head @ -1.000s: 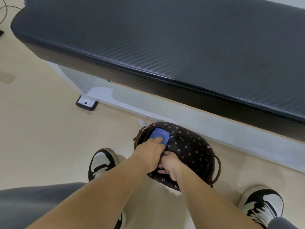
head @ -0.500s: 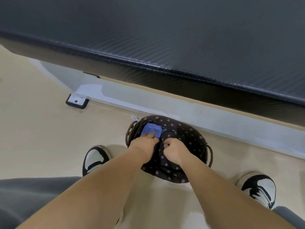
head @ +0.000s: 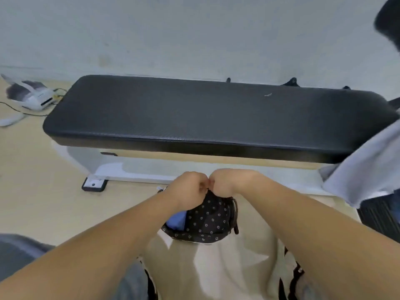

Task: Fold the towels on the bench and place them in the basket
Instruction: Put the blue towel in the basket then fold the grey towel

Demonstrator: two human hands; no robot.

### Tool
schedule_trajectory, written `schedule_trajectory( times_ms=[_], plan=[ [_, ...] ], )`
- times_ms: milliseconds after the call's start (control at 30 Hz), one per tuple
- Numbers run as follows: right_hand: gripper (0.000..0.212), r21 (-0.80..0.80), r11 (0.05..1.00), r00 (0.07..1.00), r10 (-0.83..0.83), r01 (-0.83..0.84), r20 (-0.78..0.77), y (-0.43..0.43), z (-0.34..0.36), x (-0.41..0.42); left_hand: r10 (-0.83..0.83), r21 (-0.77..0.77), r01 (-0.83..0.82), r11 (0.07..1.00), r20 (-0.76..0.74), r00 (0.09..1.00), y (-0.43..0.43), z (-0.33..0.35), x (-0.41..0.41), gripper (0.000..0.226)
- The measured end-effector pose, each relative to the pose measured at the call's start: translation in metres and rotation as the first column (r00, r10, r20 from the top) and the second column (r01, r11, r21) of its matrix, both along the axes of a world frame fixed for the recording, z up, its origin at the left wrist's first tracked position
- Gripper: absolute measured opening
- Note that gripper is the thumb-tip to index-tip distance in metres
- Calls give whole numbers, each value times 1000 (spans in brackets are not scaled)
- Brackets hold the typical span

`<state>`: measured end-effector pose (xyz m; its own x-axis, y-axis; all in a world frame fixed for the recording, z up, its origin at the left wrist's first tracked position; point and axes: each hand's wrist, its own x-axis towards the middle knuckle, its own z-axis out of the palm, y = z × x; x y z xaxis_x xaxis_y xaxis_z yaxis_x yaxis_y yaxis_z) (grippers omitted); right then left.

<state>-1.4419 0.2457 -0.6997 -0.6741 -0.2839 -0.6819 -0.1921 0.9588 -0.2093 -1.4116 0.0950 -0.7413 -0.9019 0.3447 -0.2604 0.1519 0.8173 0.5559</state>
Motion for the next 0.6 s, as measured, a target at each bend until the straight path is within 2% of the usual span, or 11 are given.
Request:
schedule_trajectory(
  times_ms=[167, 233, 300, 400, 467, 533, 600],
  plan=[
    [29, 46, 998, 994, 43, -38, -104, 40, 96, 12, -22, 176, 44, 984, -121, 992, 32, 88, 6, 22],
    [27, -44, 998, 984, -46, 39, -174, 67, 134, 18, -4, 217, 34, 976, -136, 991, 49, 121, 4, 20],
    [22, -232, 964, 934, -200, 133, -296, 96, 163, 25, 38, 300, 4, 954, -134, 990, 72, 150, 0, 19],
    [24, -513, 829, 756, -479, 222, -446, 133, 185, 28, 52, 428, -3, 904, -102, 993, 116, 181, -6, 21],
    [25, -641, 732, 606, -623, 231, -494, 152, 192, 28, 11, 435, 24, 900, -77, 997, 147, 193, -8, 25],
    [24, -720, 656, 457, -725, 227, -516, 169, 199, 28, -46, 431, 75, 899, -77, 996, 177, 205, -10, 20],
    [25, -741, 628, 309, -772, 238, -555, 189, 206, 29, -32, 494, 76, 866, -97, 995, 207, 219, -13, 11]
  ],
)
